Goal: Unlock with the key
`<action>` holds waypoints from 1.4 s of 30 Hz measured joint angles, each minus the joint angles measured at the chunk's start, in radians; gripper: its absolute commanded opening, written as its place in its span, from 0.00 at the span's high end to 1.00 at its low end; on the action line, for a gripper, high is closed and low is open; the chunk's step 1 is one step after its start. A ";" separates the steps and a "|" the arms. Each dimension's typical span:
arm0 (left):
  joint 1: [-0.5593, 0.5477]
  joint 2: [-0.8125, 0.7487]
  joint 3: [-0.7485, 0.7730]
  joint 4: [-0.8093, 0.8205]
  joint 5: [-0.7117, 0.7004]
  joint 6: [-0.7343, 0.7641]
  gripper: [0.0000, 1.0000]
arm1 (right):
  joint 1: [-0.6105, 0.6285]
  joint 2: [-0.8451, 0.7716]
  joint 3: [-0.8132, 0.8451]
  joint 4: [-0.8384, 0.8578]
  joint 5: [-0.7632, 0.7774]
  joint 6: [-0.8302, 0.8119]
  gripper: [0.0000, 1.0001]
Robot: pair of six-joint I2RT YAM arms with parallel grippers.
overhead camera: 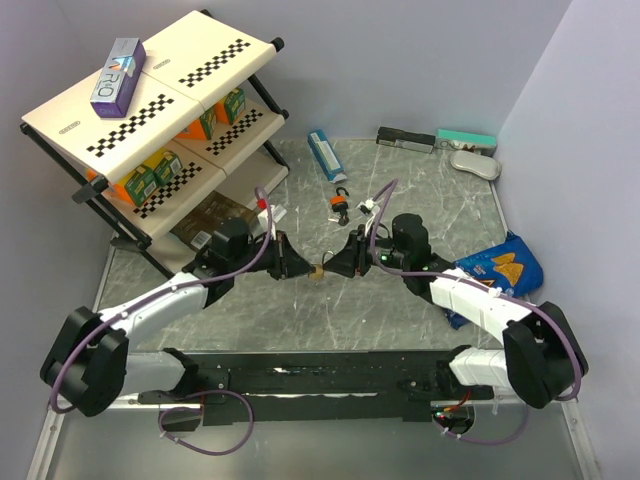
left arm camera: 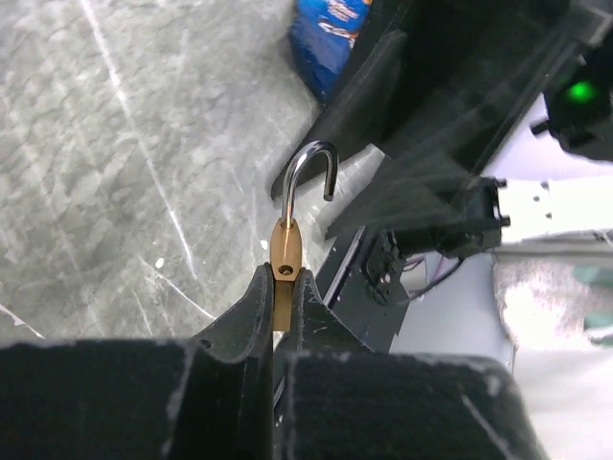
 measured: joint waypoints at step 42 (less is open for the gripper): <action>0.238 0.980 0.763 -0.067 -0.111 -0.049 0.97 | -0.056 -0.378 -0.194 -0.097 0.327 -0.055 0.05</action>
